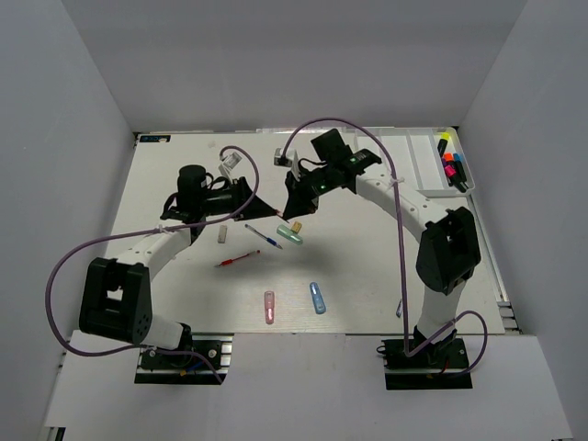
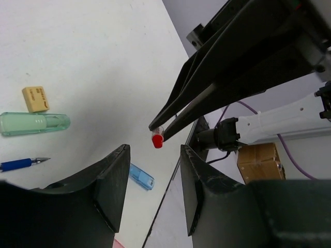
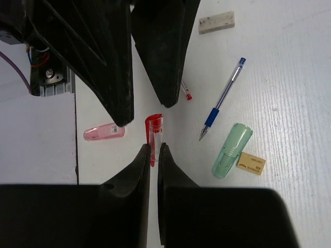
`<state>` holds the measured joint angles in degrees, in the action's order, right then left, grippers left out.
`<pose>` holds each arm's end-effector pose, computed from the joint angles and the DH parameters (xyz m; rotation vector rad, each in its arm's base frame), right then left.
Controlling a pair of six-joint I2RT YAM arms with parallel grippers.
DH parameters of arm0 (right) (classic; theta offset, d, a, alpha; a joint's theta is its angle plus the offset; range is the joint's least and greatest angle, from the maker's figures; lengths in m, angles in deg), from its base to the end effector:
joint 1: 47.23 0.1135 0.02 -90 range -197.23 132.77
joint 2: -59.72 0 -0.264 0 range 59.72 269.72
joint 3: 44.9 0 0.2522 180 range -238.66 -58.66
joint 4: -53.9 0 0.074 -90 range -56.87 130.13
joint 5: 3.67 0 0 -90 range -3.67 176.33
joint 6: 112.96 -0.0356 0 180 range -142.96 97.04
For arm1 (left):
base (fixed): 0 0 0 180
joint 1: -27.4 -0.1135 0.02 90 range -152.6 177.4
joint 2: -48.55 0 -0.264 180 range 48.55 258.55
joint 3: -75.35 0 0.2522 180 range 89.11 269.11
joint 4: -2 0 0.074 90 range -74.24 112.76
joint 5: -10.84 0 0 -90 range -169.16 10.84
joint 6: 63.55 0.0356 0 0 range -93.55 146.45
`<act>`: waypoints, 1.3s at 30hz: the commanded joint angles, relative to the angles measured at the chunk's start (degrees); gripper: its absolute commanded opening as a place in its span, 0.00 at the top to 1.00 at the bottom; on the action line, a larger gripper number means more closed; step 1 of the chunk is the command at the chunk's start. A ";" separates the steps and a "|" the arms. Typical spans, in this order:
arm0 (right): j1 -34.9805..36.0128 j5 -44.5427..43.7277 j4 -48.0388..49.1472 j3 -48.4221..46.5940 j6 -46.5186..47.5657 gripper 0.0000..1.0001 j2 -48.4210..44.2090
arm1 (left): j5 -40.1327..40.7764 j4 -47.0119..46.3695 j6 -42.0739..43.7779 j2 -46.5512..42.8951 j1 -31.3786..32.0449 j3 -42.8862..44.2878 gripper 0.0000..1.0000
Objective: Sort the stationery into containers
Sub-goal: Pass the stationery from the right arm to the left
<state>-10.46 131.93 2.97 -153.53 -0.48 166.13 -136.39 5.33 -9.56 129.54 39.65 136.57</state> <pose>0.3147 0.2669 0.3022 -1.4637 1.8320 1.0746 0.2886 -0.0933 0.2523 0.2886 2.0694 -1.5095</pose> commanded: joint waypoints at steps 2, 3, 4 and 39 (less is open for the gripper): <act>0.31 1.68 0.17 -3.65 0.19 1.00 0.55 | -1.83 1.03 2.17 1.01 1.28 1.14 0.47; 0.40 1.59 -0.01 -3.83 0.37 1.00 0.55 | -1.74 1.64 2.52 1.19 1.81 1.32 0.47; 0.58 1.59 -0.18 -4.01 0.55 1.00 0.64 | -1.66 1.56 2.70 1.27 1.81 1.32 0.48; 3.65 -0.17 -3.26 -3.57 5.03 1.00 0.29 | 0.37 0.51 0.94 1.01 2.34 0.00 0.64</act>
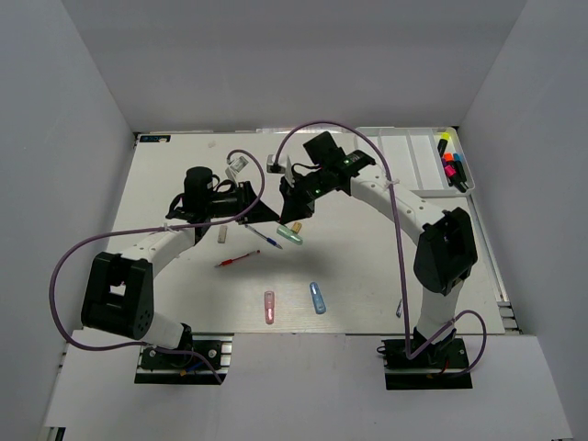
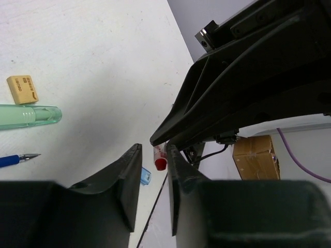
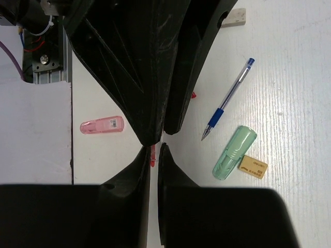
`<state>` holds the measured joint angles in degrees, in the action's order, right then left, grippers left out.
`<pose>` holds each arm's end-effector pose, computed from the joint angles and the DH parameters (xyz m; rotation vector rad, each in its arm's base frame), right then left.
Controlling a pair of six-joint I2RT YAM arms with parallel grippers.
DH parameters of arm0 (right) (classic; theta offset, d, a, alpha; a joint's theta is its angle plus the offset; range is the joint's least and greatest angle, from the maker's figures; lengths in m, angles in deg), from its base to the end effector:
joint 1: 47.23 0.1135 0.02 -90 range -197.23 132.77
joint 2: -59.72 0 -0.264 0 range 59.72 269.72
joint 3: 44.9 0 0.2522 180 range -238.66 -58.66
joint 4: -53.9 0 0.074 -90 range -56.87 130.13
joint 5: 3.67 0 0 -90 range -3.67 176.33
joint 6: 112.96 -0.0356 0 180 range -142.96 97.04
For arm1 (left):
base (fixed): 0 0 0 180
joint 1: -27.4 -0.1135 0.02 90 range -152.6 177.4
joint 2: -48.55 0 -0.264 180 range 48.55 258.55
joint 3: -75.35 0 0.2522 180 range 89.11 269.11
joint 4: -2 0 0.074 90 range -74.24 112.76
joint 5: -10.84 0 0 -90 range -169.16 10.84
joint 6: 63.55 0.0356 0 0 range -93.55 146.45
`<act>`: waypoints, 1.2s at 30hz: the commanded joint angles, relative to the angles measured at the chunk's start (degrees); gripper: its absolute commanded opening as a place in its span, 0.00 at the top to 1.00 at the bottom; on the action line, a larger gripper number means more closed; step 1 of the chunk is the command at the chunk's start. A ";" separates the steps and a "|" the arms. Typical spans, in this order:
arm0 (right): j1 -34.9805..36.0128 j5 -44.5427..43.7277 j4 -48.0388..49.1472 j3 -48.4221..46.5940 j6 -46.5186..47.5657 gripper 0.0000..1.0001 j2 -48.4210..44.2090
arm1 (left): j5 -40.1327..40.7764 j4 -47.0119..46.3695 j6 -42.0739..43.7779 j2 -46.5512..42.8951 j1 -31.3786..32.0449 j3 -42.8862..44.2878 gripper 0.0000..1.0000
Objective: Sort the stationery into containers
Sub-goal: Pass the stationery from the right arm to the left, then grab a piece of stationery with the right arm
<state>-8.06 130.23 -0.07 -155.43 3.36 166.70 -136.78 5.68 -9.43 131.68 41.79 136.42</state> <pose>0.3041 0.2796 0.3048 -1.5569 1.7912 1.0352 0.2889 -0.1052 0.2405 0.3092 2.1166 -1.5460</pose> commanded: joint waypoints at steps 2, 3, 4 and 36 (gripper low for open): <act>1.51 1.45 -0.22 -1.67 1.44 1.00 -0.37 | 0.85 -0.11 0.28 -0.96 0.20 -0.02 0.69; 1.78 1.54 0.04 -1.67 1.27 1.00 -0.37 | 0.76 -0.20 0.28 -0.87 0.20 -0.02 0.71; 1.78 1.54 0.21 -1.75 1.27 1.00 -0.37 | 0.76 -0.20 0.11 -0.95 0.20 -0.11 0.76; 9.06 -13.74 0.03 -0.52 20.60 0.76 0.92 | 20.62 21.51 2.74 -10.36 -25.55 6.48 1.00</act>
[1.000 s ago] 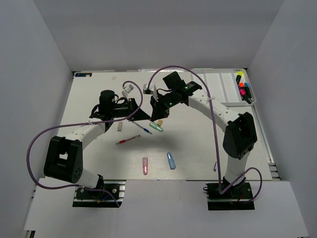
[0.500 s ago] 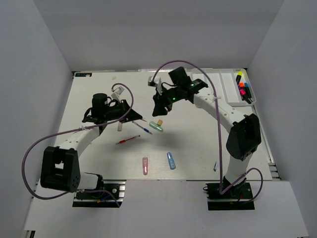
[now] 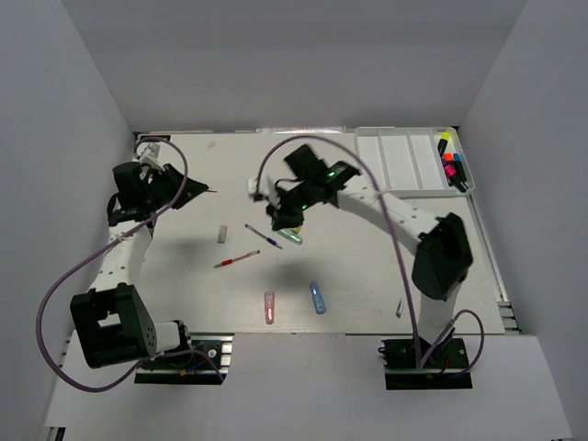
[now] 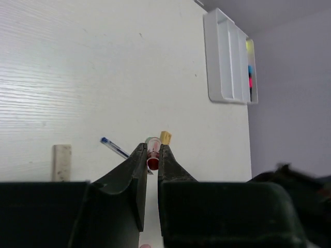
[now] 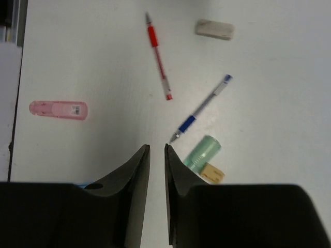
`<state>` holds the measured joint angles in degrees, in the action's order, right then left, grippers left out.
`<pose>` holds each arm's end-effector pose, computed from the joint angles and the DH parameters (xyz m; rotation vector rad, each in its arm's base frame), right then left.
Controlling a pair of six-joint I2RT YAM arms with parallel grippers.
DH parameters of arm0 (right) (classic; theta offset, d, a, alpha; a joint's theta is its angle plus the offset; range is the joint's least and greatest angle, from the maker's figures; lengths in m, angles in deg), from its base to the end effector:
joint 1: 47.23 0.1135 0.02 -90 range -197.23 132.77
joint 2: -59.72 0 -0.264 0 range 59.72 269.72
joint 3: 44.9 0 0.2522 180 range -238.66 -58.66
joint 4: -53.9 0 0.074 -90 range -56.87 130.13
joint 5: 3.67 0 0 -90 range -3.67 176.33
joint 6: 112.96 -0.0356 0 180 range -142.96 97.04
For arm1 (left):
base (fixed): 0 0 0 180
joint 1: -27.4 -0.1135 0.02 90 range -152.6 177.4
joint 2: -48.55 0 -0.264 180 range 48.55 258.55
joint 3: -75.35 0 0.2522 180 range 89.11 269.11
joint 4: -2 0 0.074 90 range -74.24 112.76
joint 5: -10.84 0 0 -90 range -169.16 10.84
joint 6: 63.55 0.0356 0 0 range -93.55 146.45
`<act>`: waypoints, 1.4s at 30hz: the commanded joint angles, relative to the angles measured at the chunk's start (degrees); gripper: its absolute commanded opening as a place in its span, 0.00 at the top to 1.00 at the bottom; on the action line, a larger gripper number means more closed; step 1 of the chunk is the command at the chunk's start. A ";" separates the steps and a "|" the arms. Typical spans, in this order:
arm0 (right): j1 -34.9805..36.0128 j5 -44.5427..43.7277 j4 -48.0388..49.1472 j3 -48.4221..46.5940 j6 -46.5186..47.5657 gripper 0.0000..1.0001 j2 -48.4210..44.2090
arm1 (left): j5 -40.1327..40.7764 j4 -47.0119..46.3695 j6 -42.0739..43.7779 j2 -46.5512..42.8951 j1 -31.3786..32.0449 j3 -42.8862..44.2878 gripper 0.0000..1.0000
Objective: Sort the stationery into containers
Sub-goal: Grab a piece of stationery with the right arm
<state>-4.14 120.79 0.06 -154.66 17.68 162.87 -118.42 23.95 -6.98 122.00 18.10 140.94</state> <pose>0.2789 0.2885 0.3237 -1.7523 1.5346 0.7363 0.2827 0.0235 0.2816 -0.3540 2.0740 -0.9683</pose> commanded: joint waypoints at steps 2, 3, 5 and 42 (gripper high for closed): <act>8.84 -6.41 0.35 -3.82 7.78 0.78 7.84 | 2.53 3.94 0.30 -0.76 -4.31 2.39 1.00; 9.46 -7.29 1.31 -4.27 8.13 0.78 10.55 | 2.27 4.20 0.30 -0.85 -5.11 2.66 1.00; 11.74 -9.66 2.63 -5.15 9.27 0.79 12.94 | 0.08 3.95 0.03 -0.59 -7.22 2.75 1.00; 13.77 -12.14 -2.73 -10.19 17.19 1.00 25.81 | -7.32 -4.14 -5.60 -0.85 -10.74 -2.09 1.00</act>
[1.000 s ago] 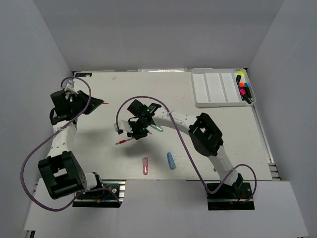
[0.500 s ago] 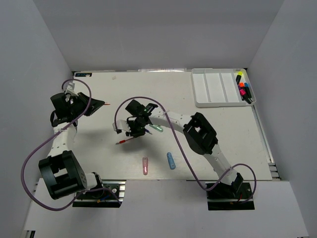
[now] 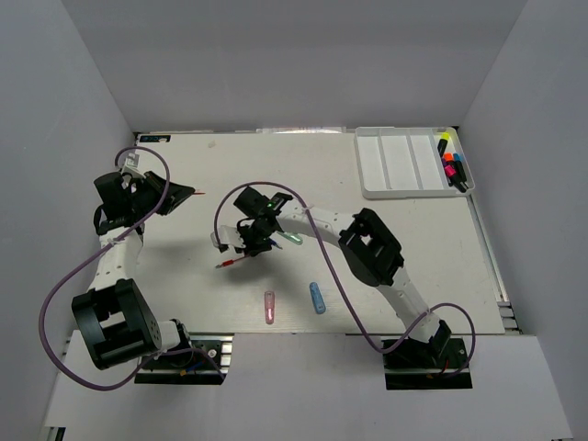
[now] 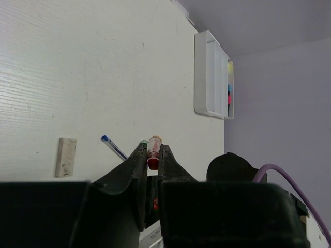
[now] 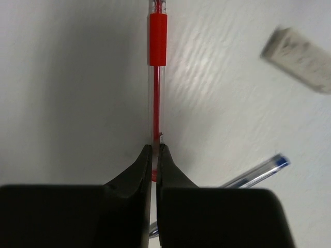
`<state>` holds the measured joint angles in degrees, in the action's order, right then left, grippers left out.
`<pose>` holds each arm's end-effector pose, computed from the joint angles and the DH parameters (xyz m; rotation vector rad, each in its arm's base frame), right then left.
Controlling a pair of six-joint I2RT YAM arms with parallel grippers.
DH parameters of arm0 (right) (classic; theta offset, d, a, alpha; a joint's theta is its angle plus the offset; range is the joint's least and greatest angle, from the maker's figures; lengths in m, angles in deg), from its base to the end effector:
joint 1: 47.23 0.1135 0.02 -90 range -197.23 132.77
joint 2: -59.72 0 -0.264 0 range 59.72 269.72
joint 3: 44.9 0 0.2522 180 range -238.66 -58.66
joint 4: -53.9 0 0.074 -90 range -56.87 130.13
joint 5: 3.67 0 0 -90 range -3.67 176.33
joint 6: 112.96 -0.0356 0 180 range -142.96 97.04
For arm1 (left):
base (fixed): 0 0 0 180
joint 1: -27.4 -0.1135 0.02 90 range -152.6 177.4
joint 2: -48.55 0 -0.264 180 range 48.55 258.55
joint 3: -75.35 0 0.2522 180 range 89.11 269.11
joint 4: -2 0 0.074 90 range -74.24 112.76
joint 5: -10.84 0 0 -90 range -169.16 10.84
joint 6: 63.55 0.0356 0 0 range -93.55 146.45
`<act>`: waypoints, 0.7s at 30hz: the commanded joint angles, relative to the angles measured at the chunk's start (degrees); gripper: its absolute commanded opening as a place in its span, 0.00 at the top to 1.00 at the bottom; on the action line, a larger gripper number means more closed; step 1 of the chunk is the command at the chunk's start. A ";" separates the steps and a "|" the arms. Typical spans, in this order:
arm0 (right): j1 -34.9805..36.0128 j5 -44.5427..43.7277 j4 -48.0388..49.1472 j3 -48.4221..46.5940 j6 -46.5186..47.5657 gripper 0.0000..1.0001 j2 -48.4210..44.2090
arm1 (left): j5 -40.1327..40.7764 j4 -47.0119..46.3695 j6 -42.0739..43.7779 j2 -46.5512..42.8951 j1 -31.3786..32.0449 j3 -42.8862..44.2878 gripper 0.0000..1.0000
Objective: Sort the stationery into containers
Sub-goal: Grab a piece of stationery with the right arm
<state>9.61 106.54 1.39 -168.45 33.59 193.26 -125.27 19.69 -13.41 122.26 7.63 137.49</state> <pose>0.2631 0.4252 0.1658 -2.2576 1.3462 0.4696 0.2713 0.0703 0.2681 -0.5642 1.9923 -1.0473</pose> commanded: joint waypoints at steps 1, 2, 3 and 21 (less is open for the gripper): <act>-0.15 2.29 -3.71 4.93 1.19 1.00 -6.08 | -0.56 0.12 0.92 -1.20 -0.27 1.45 1.00; 0.02 2.47 -3.36 6.16 0.84 1.00 -7.66 | -0.65 0.03 0.92 -1.20 -0.27 1.63 1.00; 0.03 2.64 -3.18 8.00 -0.47 1.00 -10.81 | -0.65 0.03 0.92 -1.20 -0.27 1.63 1.00; -18.43 -4.91 -3.28 44.48 -9.19 1.00 -43.27 | -2.67 -3.40 1.01 2.22 2.37 3.12 1.00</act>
<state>-7.73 105.44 -2.89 -128.72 23.82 150.68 -126.62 17.48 -13.28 124.20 9.55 138.49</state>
